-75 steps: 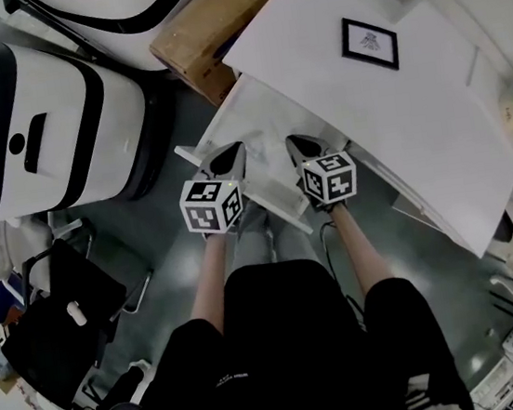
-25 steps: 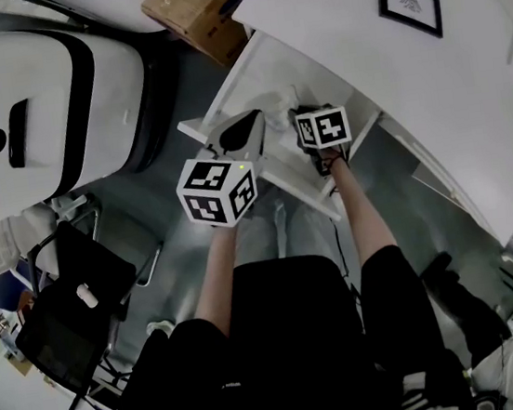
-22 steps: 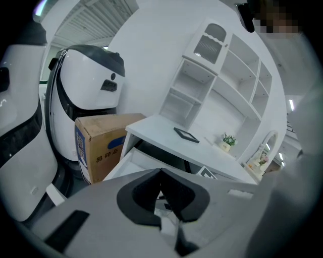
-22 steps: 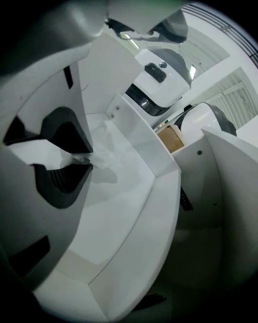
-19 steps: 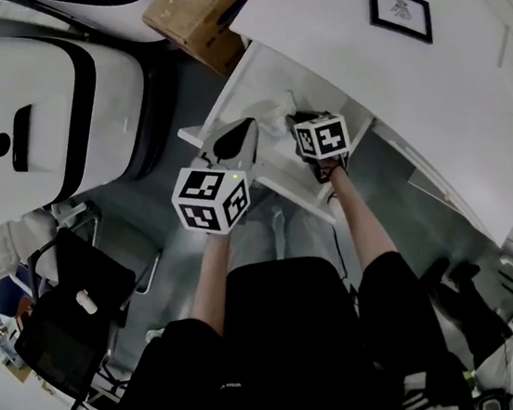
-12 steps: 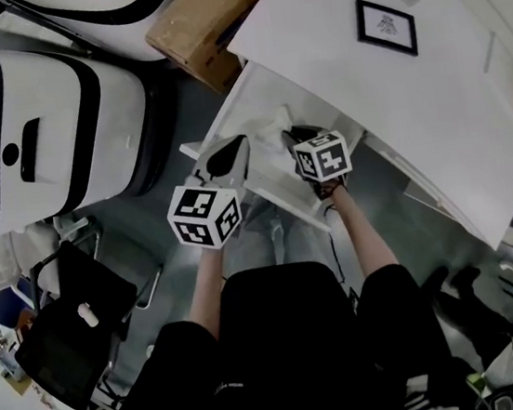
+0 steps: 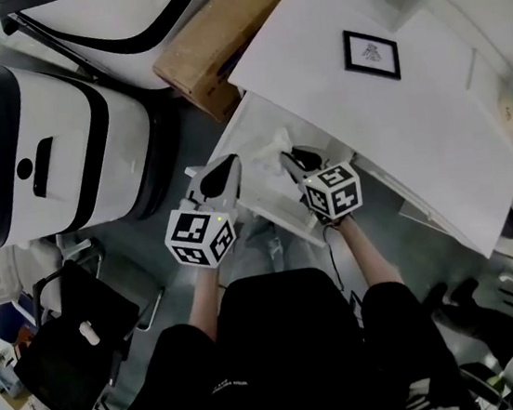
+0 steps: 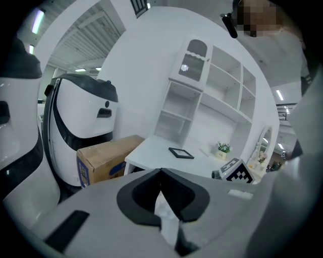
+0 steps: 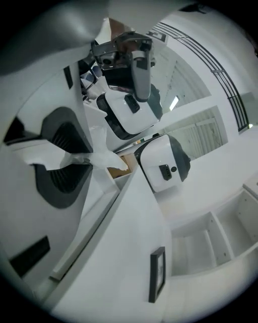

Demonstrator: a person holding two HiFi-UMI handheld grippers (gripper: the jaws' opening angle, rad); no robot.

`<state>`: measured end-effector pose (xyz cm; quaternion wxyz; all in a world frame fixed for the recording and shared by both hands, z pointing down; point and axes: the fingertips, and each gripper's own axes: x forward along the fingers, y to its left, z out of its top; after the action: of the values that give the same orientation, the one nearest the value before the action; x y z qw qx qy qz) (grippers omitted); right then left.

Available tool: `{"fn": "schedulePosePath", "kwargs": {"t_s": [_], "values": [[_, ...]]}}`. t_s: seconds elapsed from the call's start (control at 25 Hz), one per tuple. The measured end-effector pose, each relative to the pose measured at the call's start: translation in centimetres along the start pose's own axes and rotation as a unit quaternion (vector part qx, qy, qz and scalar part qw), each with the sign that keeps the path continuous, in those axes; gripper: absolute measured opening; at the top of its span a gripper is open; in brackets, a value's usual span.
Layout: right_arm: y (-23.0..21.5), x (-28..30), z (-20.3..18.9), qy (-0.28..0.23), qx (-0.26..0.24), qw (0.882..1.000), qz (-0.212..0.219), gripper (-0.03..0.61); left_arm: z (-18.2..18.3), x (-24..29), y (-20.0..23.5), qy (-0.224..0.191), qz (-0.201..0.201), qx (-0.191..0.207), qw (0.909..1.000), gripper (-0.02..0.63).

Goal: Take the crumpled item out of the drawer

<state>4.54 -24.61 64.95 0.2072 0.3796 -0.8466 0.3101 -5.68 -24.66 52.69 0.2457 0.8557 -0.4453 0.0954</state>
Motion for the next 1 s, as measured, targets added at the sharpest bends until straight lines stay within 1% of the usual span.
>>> {"fn": "schedulePosePath", "kwargs": {"t_s": [0.2,0.4,0.56,0.68,0.76,0.92,1.0], "values": [[1.4,-3.0,3.4,-0.057,-0.003,0.998,0.010,0.054,2.4,-1.1,-0.5,-0.032,0.002,0.016,0.9994,-0.002],[2.8,-5.8,7.2,-0.115,-0.008,0.993,0.017,0.054,4.4,-2.3,-1.2,-0.057,0.002,0.029,0.9979,-0.002],[3.5,-7.7,10.2,-0.158,-0.011,0.987,0.019,0.054,6.0,-3.1,-1.8,-0.078,0.007,0.038,0.9962,-0.002],[3.9,-9.2,12.2,-0.189,-0.024,0.982,0.013,0.055,7.1,-4.0,-2.1,-0.095,0.013,0.043,0.9945,-0.002],[4.0,-10.2,13.2,-0.208,-0.035,0.977,0.009,0.055,7.7,-4.5,-2.3,-0.104,0.014,0.045,0.9935,-0.002],[4.4,-12.4,14.7,-0.238,-0.041,0.970,0.004,0.055,8.9,-5.4,-3.0,-0.120,0.014,0.055,0.9911,-0.002],[4.6,-13.5,15.5,-0.257,-0.049,0.965,-0.001,0.055,9.4,-5.8,-3.3,-0.128,0.016,0.060,0.9898,-0.002]]}}
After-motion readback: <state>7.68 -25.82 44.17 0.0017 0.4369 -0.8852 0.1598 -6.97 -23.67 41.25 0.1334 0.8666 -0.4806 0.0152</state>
